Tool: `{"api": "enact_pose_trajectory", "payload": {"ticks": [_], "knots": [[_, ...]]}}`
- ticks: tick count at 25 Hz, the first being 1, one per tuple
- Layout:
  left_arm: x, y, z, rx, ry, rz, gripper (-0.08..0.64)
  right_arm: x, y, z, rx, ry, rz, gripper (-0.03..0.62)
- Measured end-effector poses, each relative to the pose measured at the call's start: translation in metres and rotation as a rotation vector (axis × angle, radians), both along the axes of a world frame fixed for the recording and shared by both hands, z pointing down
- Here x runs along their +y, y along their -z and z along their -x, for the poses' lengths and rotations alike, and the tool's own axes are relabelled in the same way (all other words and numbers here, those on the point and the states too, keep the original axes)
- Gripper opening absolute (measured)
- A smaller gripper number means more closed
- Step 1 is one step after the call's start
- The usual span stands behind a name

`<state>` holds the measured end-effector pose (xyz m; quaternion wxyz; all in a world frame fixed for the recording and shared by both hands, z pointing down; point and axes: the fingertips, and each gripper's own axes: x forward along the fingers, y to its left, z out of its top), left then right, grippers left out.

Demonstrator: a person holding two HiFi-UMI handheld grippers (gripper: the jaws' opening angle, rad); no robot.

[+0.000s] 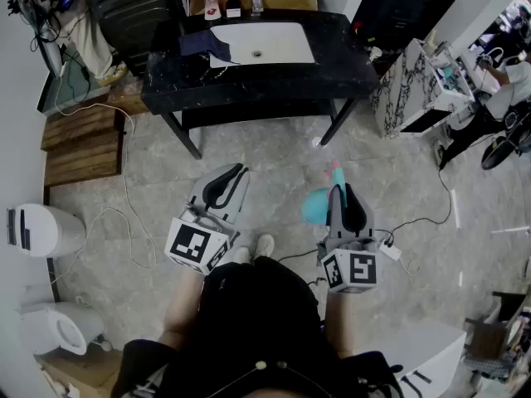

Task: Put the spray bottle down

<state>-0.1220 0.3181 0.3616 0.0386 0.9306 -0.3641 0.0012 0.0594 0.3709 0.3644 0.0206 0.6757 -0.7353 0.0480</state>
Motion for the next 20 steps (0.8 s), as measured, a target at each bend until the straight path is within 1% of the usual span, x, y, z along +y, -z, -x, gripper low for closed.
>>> {"api": "enact_pose_trajectory", "payload": {"ticks": [11,15,20], "knots": [[-0.015,-0.004,-0.014,-0.003,-0.004,0.0,0.041,-0.015,-0.004,-0.013,-0.004,0.0,0.005,0.066],[-0.021,-0.008,-0.022,-0.003,-0.004,-0.001,0.041,-0.022,-0.005,-0.019,-0.022,0.014,-0.006,0.067],[-0.031,-0.007,-0.025,0.036,0.009,-0.002,0.041,-0.03,-0.003,-0.022,0.008,0.041,-0.031,0.066]]}}
